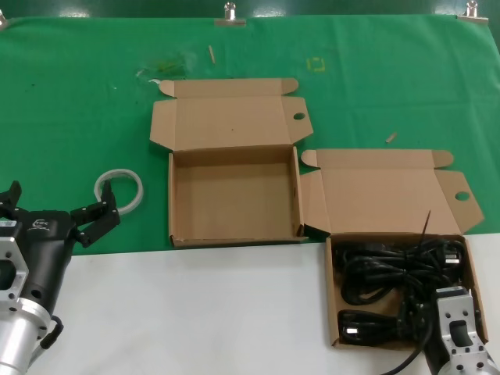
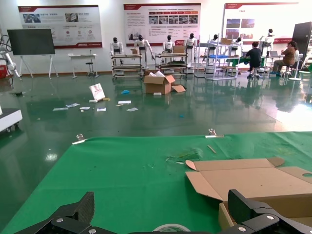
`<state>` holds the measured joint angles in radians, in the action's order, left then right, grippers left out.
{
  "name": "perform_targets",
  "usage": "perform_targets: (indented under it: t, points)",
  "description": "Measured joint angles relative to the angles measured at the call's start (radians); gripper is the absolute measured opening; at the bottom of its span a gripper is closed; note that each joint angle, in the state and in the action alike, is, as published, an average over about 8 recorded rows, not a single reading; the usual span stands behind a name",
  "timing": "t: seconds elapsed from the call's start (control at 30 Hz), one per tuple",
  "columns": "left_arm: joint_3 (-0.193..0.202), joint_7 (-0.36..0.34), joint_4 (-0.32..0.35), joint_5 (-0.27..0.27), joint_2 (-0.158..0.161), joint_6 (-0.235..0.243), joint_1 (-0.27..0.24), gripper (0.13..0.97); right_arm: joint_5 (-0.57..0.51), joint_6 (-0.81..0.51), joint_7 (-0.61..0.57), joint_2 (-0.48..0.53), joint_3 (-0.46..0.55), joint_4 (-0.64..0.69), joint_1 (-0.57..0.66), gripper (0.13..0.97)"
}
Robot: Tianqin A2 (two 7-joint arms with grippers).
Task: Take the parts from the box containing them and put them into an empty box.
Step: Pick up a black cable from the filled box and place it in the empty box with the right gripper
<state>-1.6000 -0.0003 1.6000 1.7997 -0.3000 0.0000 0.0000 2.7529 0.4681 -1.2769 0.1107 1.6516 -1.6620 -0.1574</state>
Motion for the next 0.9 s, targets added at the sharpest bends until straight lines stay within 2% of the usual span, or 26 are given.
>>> perform_targets:
  t: [0.23, 0.53, 0.9]
  points:
    - [0.0, 0.0, 0.0, 0.0, 0.0, 0.0, 0.0, 0.966, 0.0, -0.001, 0.007, 0.0, -0.007, -0.017, -0.011, 0.262]
    - [0.0, 0.0, 0.0, 0.0, 0.0, 0.0, 0.0, 0.966, 0.0, 0.03, -0.011, 0.0, -0.002, -0.079, -0.034, 0.168]
    - [0.0, 0.0, 0.0, 0.0, 0.0, 0.0, 0.0, 0.966, 0.0, 0.082, -0.04, 0.0, 0.014, -0.179, -0.083, 0.168]
